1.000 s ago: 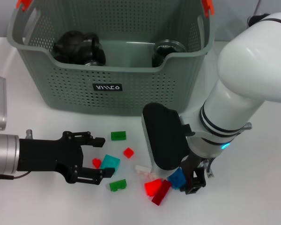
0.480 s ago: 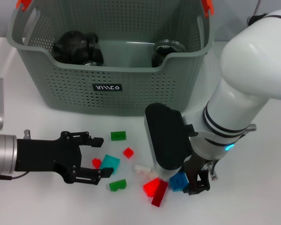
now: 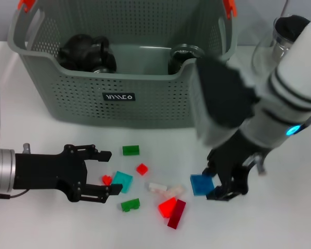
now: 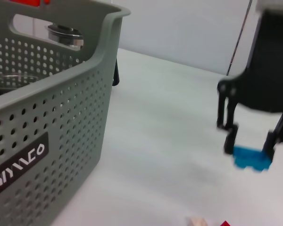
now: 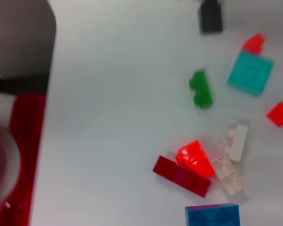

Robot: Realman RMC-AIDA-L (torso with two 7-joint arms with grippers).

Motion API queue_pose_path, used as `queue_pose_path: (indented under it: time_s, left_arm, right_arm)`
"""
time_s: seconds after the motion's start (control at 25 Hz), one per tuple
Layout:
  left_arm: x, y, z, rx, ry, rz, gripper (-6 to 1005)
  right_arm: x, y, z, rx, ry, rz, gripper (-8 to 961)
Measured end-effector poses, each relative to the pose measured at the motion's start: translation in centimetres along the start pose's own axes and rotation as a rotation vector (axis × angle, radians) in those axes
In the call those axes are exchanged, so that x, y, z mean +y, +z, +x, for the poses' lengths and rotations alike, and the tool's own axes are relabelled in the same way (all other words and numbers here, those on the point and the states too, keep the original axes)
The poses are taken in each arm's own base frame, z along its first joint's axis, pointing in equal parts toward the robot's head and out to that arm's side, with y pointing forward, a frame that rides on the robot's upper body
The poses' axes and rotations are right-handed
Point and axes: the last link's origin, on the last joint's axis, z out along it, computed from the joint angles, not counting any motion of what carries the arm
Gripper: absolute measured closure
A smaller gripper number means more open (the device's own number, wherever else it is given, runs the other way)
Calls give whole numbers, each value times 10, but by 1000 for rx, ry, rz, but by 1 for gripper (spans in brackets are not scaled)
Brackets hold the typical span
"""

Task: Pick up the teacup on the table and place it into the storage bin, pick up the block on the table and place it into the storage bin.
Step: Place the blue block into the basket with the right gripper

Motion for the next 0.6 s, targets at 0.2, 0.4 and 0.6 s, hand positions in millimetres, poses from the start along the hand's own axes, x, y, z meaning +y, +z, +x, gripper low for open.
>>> queue_pose_path:
  time_s: [0.2,0.4,0.6]
  left_arm:
    - [0,0,0,-1,1,0,152]
    - [0,0,-2,-18,1,-3,152]
    - [0,0,-2,-24,5,-4,152]
  right_arm:
    - [3,-53,-4,-142,21,11,494]
    - [1,-105,-20,-312,-21,85,485]
    - [-20,-136,-32,-435,-8,228,477]
